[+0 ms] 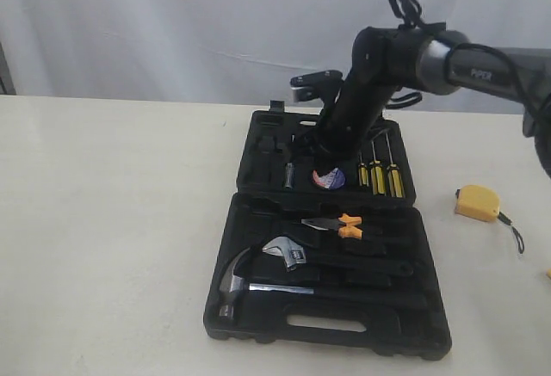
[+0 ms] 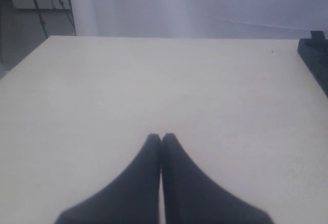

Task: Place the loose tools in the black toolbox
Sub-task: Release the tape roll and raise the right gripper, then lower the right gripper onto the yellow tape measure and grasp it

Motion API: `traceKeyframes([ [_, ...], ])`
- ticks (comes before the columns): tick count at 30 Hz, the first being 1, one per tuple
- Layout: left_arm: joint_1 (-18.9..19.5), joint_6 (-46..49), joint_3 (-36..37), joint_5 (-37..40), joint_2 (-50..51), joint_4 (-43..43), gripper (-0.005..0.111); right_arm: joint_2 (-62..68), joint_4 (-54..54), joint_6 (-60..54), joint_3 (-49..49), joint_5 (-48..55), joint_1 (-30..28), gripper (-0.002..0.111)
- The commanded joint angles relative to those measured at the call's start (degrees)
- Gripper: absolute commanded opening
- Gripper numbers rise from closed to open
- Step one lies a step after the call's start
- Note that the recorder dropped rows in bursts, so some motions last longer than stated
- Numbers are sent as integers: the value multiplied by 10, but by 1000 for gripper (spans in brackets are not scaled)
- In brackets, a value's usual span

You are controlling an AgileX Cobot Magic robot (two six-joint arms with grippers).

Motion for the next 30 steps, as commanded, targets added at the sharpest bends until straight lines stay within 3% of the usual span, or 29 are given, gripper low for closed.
traceKeyframes([
  [1,-3,-1,1,-5,-1,0,0,-56,-66,27,-2,5,-3,-1],
  [6,-3,-1,1,-5,-1,0,0,-108,-114,63,-2,27,-31,-1],
  [11,-3,-1,1,-5,-1,0,0,-138,-88,89,0,117,-162,0],
  [15,-3,-1,1,-5,-1,0,0,-136,-13,16,51,146,-258,0],
  [22,-3,-1,1,-5,-1,0,0,-136,-7,-26,125,73,-272,66],
  [30,-3,-1,1,-5,-1,0,0,-110,-14,31,126,57,-249,67],
])
